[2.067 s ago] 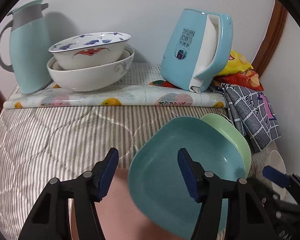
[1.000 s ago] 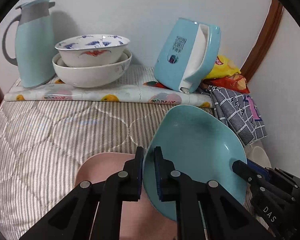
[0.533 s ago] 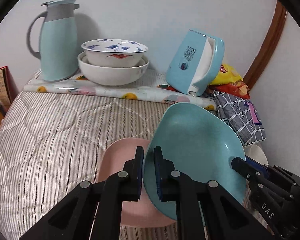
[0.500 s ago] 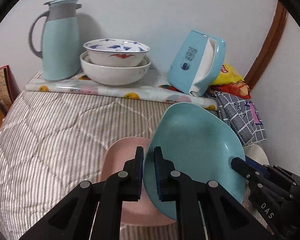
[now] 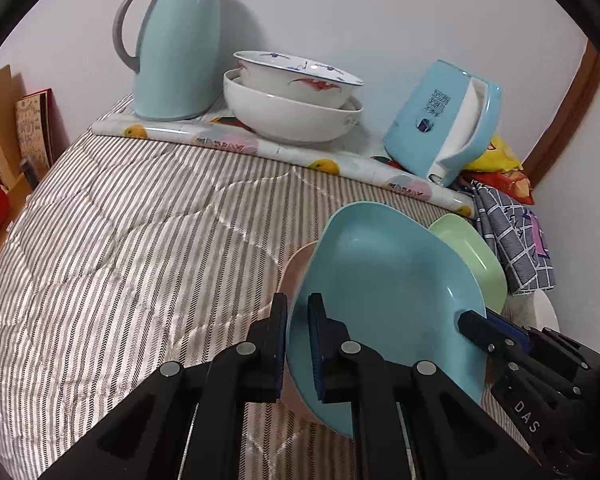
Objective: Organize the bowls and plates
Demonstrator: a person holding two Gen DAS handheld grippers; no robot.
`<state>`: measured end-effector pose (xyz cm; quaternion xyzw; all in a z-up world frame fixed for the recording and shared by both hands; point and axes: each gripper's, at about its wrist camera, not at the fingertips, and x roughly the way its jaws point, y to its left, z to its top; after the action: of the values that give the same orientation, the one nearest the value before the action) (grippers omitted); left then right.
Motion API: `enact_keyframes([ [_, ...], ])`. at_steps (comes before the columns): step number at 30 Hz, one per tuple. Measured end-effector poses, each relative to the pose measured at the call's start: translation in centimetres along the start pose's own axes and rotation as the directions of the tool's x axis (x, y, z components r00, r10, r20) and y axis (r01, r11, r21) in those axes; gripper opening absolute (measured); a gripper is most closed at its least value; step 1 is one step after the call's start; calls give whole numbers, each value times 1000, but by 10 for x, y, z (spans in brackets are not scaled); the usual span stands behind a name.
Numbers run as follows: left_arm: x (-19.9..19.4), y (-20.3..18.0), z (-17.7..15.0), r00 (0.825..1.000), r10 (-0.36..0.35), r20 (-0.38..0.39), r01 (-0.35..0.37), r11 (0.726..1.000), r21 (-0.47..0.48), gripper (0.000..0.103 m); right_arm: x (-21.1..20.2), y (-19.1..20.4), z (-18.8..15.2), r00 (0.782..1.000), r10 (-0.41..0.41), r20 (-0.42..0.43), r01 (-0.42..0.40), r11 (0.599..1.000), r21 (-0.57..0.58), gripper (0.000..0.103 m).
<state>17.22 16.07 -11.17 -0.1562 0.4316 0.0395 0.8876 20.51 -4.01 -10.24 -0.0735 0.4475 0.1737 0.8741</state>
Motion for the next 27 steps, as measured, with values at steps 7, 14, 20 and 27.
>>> enact_keyframes([
  [7, 12, 2, -7, 1000, 12, -24, -12, 1000, 6, 11, 13, -1, -3, 1000, 1, -18, -1, 1000, 0, 13],
  [14, 16, 4, -11, 1000, 14, -26, -14, 1000, 6, 11, 22, 2, -3, 1000, -9, -23, 8, 1000, -16, 13],
  [20, 17, 3, -12, 1000, 16, -26, -16, 1000, 14, 11, 29, 4, -3, 999, -19, -33, 19, 999, -26, 14],
  [27, 11, 4, -13, 999, 30, -38, -30, 999, 11, 34, 19, 8, -4, 1000, -15, -20, 15, 999, -42, 30],
])
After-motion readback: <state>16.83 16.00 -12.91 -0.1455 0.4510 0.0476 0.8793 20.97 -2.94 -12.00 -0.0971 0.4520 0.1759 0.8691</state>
